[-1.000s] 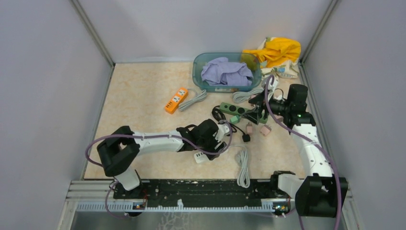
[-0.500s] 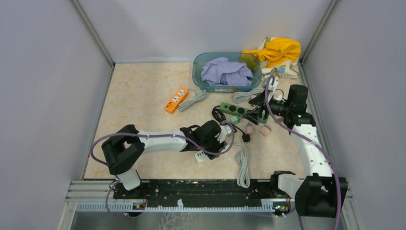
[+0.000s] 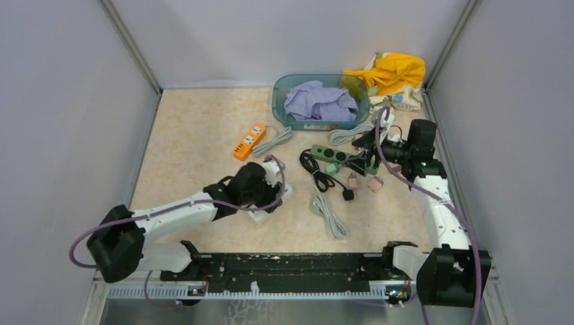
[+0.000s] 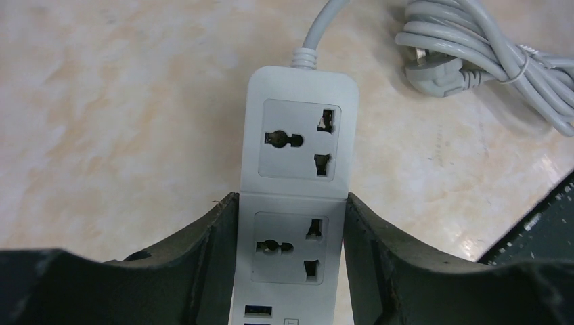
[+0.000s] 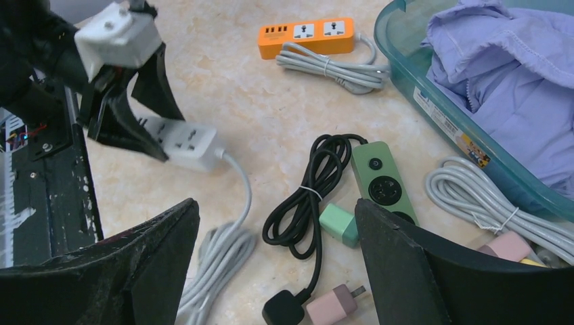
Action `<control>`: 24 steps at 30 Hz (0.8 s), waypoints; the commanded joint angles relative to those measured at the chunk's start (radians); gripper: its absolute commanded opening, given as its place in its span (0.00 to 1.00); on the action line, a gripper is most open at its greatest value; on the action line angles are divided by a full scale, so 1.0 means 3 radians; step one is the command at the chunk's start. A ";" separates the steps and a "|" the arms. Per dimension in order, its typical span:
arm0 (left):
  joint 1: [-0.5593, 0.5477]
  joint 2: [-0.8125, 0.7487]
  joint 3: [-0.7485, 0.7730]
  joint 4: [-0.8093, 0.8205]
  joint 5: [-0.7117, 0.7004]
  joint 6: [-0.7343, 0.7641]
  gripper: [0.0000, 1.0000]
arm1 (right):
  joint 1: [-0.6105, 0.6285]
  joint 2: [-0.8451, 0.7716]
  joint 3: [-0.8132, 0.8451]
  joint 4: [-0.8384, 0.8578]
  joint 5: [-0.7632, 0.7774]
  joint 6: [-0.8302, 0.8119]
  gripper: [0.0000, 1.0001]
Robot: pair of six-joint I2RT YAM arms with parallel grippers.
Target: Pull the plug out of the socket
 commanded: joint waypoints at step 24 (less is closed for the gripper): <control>0.1890 -0.0464 -0.0553 0.0118 -0.1758 -0.1866 0.07 | -0.0066 -0.0103 0.0006 0.0197 -0.0165 0.0097 0.85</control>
